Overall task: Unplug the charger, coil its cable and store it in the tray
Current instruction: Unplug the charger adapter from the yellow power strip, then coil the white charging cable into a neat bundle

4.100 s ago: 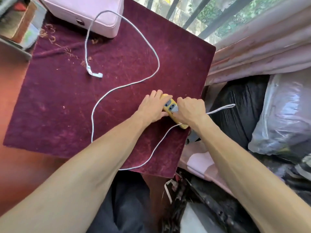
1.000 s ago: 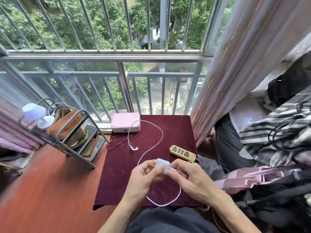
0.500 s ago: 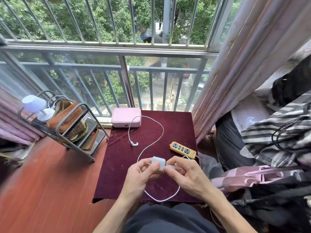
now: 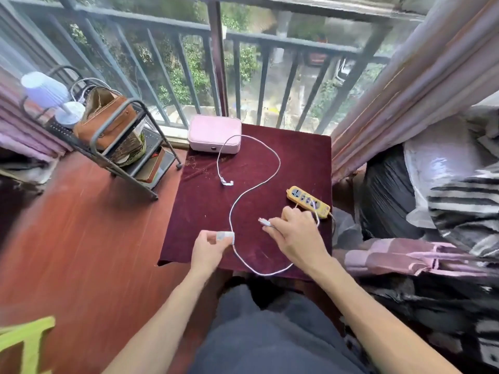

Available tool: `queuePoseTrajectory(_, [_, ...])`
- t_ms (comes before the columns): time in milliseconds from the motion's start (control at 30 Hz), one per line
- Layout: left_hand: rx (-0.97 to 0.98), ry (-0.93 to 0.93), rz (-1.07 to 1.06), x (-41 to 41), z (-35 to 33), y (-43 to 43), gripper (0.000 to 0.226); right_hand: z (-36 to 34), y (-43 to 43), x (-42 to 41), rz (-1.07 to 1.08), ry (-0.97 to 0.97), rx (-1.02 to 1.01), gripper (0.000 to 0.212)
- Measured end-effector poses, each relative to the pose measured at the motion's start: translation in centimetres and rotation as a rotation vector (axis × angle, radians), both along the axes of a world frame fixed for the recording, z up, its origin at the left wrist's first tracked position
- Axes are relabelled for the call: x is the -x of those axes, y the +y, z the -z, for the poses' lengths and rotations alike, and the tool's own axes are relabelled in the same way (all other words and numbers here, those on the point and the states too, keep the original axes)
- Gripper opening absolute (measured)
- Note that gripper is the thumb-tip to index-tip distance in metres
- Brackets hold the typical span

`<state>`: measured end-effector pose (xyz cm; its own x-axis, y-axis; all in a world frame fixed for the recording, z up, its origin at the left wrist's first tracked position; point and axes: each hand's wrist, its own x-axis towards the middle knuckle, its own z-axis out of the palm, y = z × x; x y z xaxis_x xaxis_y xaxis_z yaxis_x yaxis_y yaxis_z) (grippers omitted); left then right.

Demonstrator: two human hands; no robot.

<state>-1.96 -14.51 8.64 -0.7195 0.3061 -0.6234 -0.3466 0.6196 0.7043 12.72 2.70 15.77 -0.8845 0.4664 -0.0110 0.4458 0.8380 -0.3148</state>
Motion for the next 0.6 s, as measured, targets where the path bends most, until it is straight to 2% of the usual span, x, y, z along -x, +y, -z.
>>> queuePoseTrajectory(100, [0.167,0.046,0.044,2.6,4.8,-1.0,0.031,3.0,0.3,1.3,-0.038,-0.109,-0.104,0.032])
queuePoseTrajectory(233, [0.346,0.052,0.052,6.2,11.5,-1.5,0.037,7.3,-0.2,1.9,-0.012,-0.163,-0.096,0.020])
queuePoseTrajectory(333, [0.430,0.066,0.096,8.1,15.4,-1.5,0.042,9.9,-1.0,1.8,0.034,-0.178,-0.083,0.021])
queuePoseTrajectory(467, [0.525,0.075,0.151,9.0,18.0,-1.6,0.045,11.3,-2.2,1.4,0.068,-0.202,-0.052,0.013])
queuePoseTrajectory(600, [0.552,0.032,0.194,8.9,17.5,-1.6,0.054,10.9,-2.9,1.3,0.090,-0.174,0.000,0.009])
